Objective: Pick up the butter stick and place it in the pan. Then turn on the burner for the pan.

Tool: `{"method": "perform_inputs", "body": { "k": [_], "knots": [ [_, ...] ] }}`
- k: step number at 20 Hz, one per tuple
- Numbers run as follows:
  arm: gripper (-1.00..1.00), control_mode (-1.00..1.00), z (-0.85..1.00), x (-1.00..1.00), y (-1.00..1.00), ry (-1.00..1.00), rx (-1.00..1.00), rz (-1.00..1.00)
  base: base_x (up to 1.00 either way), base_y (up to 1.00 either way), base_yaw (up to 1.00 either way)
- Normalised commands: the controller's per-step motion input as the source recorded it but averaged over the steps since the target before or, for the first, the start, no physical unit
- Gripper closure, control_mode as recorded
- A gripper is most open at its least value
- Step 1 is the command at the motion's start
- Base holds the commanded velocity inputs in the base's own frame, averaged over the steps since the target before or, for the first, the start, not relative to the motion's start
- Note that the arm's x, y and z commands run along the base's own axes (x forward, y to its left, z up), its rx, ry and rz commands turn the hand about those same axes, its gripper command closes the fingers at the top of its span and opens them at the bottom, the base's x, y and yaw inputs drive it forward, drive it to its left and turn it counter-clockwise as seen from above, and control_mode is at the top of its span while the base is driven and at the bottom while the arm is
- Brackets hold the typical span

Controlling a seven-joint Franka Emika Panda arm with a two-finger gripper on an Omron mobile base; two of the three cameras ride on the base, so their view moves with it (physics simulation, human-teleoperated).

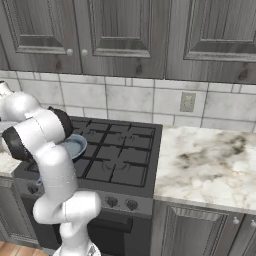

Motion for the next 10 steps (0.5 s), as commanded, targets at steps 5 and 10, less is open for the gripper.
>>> {"method": "perform_inputs", "body": {
  "k": [5,10],
  "knots": [
    [1.0,-1.0,0.1,-0.01,-0.73,-0.01,0.03,-0.01,0.0,0.0,0.0],
    [1.0,-1.0,-0.17,0.0,-0.72,-0.01,0.04,-0.01,0.0,0.0,0.0]
  ]
}}
